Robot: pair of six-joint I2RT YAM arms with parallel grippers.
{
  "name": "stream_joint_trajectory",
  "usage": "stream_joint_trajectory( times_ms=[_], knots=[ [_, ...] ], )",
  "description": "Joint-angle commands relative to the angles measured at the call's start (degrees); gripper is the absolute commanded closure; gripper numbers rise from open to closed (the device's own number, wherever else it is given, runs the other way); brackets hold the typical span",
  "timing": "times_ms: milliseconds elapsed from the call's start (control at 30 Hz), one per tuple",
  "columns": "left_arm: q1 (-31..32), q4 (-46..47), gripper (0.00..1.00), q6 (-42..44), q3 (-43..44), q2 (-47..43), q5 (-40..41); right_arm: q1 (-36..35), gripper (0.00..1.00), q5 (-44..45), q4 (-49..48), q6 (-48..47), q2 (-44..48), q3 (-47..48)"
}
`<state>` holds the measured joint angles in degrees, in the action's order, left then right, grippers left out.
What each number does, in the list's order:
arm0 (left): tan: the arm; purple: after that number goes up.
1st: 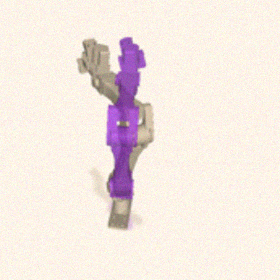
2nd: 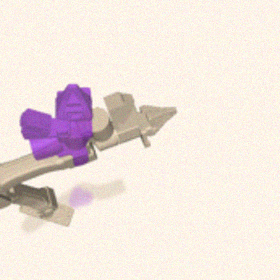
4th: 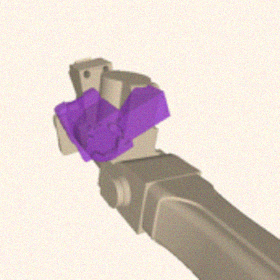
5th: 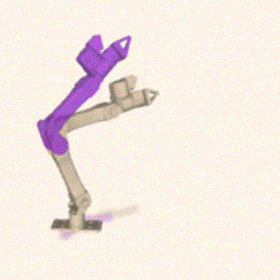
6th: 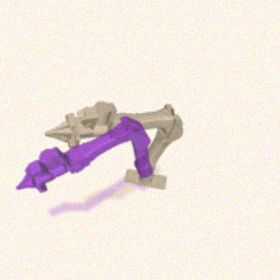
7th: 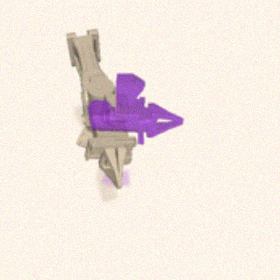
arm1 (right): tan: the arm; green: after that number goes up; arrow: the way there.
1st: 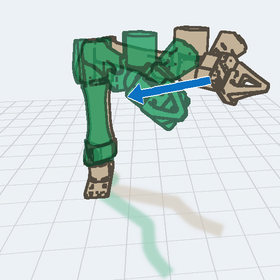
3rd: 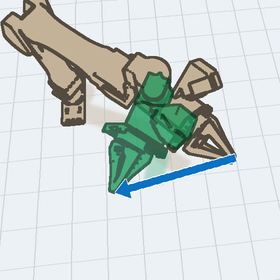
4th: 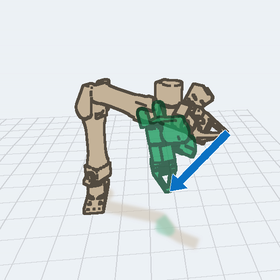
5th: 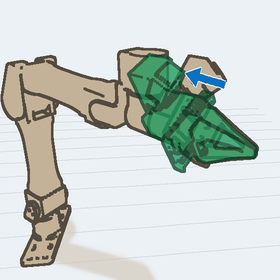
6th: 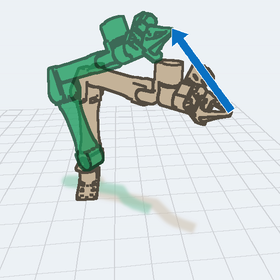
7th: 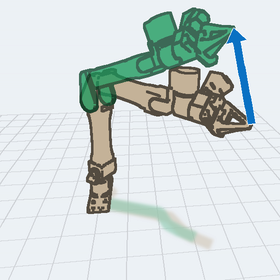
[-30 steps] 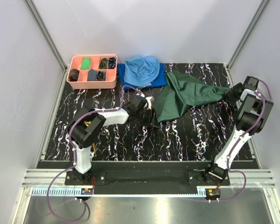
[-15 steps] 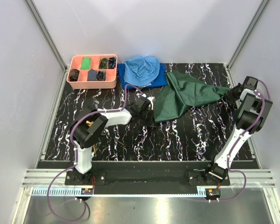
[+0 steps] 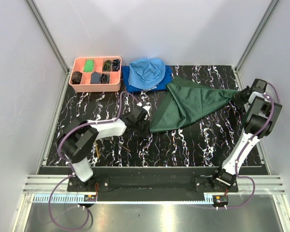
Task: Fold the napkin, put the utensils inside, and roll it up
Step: Fold the napkin
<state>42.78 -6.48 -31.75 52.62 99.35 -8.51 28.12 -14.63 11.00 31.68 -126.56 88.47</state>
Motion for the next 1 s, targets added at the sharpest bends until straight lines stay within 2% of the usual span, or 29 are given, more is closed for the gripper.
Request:
stream_joint_trajectory(
  times_ms=[0, 367, 533, 600, 633, 667, 767, 867, 933, 967],
  knots=[
    [0.1, -4.1, 1.00, 1.5, -3.7, -3.9, 0.7, 0.6, 1.00, 1.6, 1.0, -0.4, 3.3, 0.2],
    [5.8, -7.2, 1.00, -0.4, -8.9, -9.4, -1.3, 0.6, 1.00, 5.4, 2.8, -1.2, 8.3, -6.5],
    [10.1, -9.3, 0.99, -1.6, -10.9, -11.0, -2.3, 0.6, 1.00, 11.6, 3.2, -1.2, 14.7, -14.8],
    [11.1, -10.4, 0.75, -2.3, -11.7, -13.3, -2.6, 0.6, 0.89, 13.0, 3.4, -1.3, 17.0, -18.5],
    [12.0, -10.7, 0.63, -2.4, -12.8, -14.4, -2.5, 0.6, 0.76, 13.5, 3.5, -1.4, 19.4, -19.6],
    [12.2, -11.3, 0.43, -3.0, -13.2, -17.5, -2.6, 0.5, 0.58, 13.5, 3.6, -1.4, 20.9, -20.7],
    [12.4, -13.0, 0.25, -3.6, -14.2, -24.1, -2.1, 0.4, 0.42, 12.7, 3.9, -1.6, 28.1, -24.6],
    [12.1, -16.5, 0.18, -2.7, -11.8, -29.1, 0.8, -0.2, 0.39, 10.2, 4.9, -1.6, 36.5, -27.9],
    [10.9, -17.3, 0.15, -1.9, -9.7, -30.6, 1.0, -2.8, 0.39, 9.3, 5.5, -1.5, 42.9, -30.1],
    [10.1, -17.3, 0.15, -1.3, -8.9, -30.8, 0.8, -7.0, 0.38, 9.6, 5.3, -1.8, 44.9, -31.3]
  ],
)
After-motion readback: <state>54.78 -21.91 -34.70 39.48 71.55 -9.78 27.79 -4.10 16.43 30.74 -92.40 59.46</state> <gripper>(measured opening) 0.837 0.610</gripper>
